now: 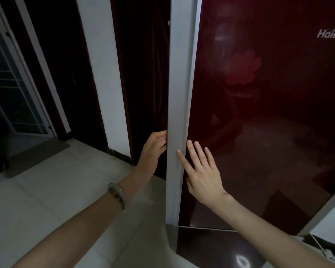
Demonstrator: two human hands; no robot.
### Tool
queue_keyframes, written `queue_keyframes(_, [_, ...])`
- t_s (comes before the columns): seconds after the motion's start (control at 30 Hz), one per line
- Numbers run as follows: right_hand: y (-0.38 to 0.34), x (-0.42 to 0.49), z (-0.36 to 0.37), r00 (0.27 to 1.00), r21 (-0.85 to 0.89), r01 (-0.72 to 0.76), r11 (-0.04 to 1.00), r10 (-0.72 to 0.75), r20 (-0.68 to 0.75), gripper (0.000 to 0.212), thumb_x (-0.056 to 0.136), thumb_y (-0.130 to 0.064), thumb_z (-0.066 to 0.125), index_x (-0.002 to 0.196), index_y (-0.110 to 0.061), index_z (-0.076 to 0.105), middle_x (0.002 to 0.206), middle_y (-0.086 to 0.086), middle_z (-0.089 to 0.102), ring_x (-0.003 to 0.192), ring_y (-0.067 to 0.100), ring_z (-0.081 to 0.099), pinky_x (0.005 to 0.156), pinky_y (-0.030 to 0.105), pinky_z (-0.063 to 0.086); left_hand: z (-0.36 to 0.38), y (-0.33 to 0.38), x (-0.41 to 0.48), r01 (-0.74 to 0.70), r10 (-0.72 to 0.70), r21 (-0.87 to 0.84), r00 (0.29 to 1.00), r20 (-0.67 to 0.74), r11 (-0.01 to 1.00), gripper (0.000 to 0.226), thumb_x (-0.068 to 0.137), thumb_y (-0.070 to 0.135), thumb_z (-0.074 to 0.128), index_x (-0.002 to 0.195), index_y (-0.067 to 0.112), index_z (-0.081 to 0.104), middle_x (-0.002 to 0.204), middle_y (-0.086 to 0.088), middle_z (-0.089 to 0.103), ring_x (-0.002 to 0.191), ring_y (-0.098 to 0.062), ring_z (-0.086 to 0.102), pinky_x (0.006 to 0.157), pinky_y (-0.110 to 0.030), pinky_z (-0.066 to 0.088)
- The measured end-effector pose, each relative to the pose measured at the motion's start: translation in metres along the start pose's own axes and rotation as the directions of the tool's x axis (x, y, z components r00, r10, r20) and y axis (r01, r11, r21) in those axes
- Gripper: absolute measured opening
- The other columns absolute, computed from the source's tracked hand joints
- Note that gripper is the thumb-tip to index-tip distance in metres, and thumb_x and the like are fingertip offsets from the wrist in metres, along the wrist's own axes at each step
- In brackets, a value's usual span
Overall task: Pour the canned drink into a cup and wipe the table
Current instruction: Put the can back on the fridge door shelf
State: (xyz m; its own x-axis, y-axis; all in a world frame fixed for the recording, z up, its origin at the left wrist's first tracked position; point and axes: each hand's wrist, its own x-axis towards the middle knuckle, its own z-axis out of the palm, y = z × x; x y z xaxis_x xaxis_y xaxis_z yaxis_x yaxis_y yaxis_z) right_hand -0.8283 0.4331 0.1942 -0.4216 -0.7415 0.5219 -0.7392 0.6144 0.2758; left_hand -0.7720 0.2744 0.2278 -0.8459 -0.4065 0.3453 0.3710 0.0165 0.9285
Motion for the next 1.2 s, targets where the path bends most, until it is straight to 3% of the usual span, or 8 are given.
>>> queue_keyframes(0.2, [0.012,0.045,0.039,0.999,-0.067,-0.045,0.997,0.047,0.018,0.066,0.079,-0.03,0.04,0.142,-0.009,0.037,0.15,0.024,0.027,0.139,0.037,0.019,0.111,0.052,0.016,-0.012,-0.026,0.067,0.015,-0.014,-0.019,0.998,0.06,1.0,0.025,0.099,0.004,0.041,0.11,0.021,0.056,0.113,0.003,0.062,0.106,-0.004,0.062,0.085,-0.019,0.049])
queue_keyframes(0.33, [0.026,0.072,0.066,0.998,-0.102,-0.058,0.993,0.057,-0.013,0.067,0.076,-0.029,0.05,0.14,-0.009,0.041,0.148,0.024,0.03,0.137,0.037,0.021,0.11,0.053,0.019,-0.018,-0.041,0.114,0.061,-0.058,-0.027,0.993,0.107,0.998,0.024,0.099,0.006,0.04,0.111,0.02,0.055,0.115,-0.002,0.062,0.109,-0.01,0.061,0.091,-0.023,0.049])
queue_keyframes(0.47, [0.04,0.093,0.087,0.997,-0.124,-0.081,0.989,0.079,-0.025,0.069,0.073,-0.03,0.057,0.138,-0.008,0.044,0.147,0.025,0.031,0.136,0.038,0.023,0.108,0.053,0.02,-0.015,-0.05,0.149,0.087,-0.085,-0.013,0.987,0.134,0.996,0.024,0.099,0.008,0.038,0.111,0.02,0.055,0.113,-0.001,0.063,0.104,-0.006,0.063,0.085,-0.018,0.049])
queue_keyframes(0.67, [0.054,0.113,0.108,0.992,-0.154,-0.124,0.98,0.12,-0.032,0.063,0.081,-0.033,0.034,0.137,-0.009,0.044,0.148,0.024,0.027,0.136,0.038,0.025,0.107,0.053,0.022,-0.014,-0.065,0.185,0.077,-0.076,0.006,0.973,0.216,0.997,0.023,0.1,0.012,0.037,0.113,0.023,0.053,0.115,0.003,0.063,0.107,-0.003,0.062,0.087,-0.016,0.048])
queue_keyframes(0.9, [0.061,0.126,0.124,0.988,-0.241,-0.153,0.958,0.141,-0.068,0.064,0.078,-0.029,0.044,0.139,-0.01,0.042,0.149,0.022,0.022,0.136,0.037,0.024,0.108,0.053,0.02,-0.018,-0.077,0.211,0.057,-0.06,0.019,0.953,0.298,0.998,0.037,0.086,0.026,0.042,0.121,0.018,0.051,0.122,-0.002,0.061,0.114,-0.009,0.058,0.098,-0.026,0.046])
queue_keyframes(1.0, [0.061,0.13,0.128,0.985,-0.284,-0.174,0.943,0.16,-0.072,0.068,0.075,-0.027,0.048,0.14,-0.011,0.041,0.149,0.023,0.022,0.136,0.038,0.024,0.108,0.053,0.02,-0.021,-0.08,0.222,0.06,-0.064,0.024,0.944,0.324,0.998,0.028,0.091,0.023,0.042,0.115,0.022,0.055,0.121,-0.002,0.06,0.115,-0.012,0.058,0.101,-0.031,0.044])
queue_keyframes(1.13, [0.058,0.131,0.132,0.98,-0.32,-0.197,0.927,0.184,-0.071,0.066,0.076,-0.025,0.044,0.141,-0.012,0.039,0.149,0.023,0.021,0.136,0.039,0.024,0.108,0.055,0.022,-0.028,-0.082,0.231,0.052,-0.059,0.028,0.92,0.387,0.998,0.025,0.091,0.025,0.043,0.112,0.023,0.056,0.119,-0.001,0.061,0.114,-0.009,0.058,0.096,-0.028,0.047])
queue_keyframes(1.2, [0.055,0.132,0.132,0.976,-0.326,-0.216,0.92,0.202,-0.074,0.063,0.079,-0.026,0.04,0.141,-0.013,0.04,0.148,0.024,0.022,0.136,0.039,0.024,0.107,0.056,0.024,-0.031,-0.083,0.235,0.045,-0.054,0.031,0.903,0.426,0.999,0.02,0.099,0.015,0.042,0.111,0.022,0.055,0.116,0.003,0.06,0.11,-0.003,0.059,0.092,-0.024,0.046])
